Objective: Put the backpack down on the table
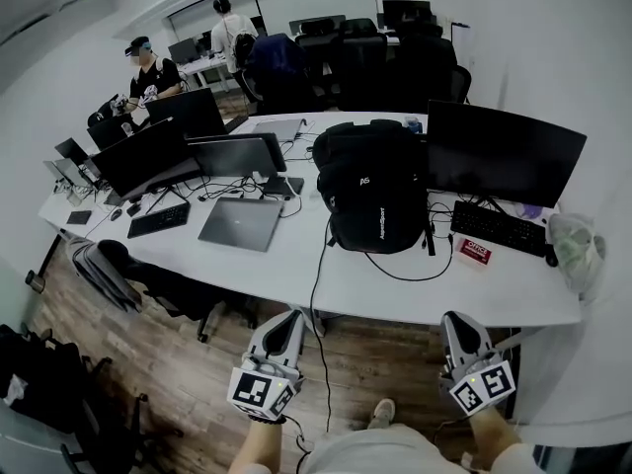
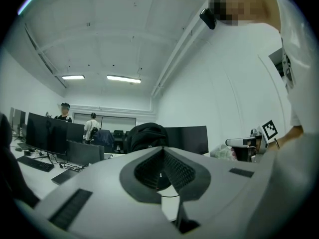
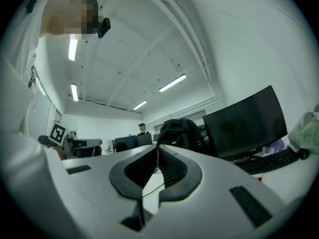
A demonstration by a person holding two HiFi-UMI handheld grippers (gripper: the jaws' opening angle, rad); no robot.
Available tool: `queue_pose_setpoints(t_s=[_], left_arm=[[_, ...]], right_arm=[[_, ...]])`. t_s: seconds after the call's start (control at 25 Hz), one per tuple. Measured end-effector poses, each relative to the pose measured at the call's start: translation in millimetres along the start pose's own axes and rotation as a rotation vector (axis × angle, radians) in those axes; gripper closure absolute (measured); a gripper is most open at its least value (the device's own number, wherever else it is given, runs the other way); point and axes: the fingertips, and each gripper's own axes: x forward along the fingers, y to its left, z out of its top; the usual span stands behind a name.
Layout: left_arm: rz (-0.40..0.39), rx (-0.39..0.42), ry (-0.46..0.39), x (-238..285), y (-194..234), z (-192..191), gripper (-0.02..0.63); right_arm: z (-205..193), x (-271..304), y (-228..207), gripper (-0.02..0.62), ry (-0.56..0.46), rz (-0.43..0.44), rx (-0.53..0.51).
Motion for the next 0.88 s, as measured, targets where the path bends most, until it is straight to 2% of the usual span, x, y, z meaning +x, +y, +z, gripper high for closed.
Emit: queue_pose_setpoints(t_s=[0.24, 0.52, 0.68, 0.88], left_arm=[[-0.086, -0.009, -0.023, -47.6, -13.1, 4.1, 0.597], [-0.189, -0.051, -0.009, -118.9, -29.6, -4.7, 0.597], [-0.229, -0.094, -0.001, -150.1, -39.3, -6.0, 0.597], [-0.259, -0.075, -0.019, -175.9, -58.3, 2.7, 0.597]], right_arm=[[-1.0, -28.7, 59.7, 0.572, -0.002, -0.045, 0.002], [-10.4, -82.0, 136.6, 0.573, -0.017, -0.109, 0.013], [-12.3, -110.5, 164.4, 0.574, -0.01, -0.137, 0.01], [-7.9, -136.6, 183.7, 0.576, -0.014, -0.152, 0.008]])
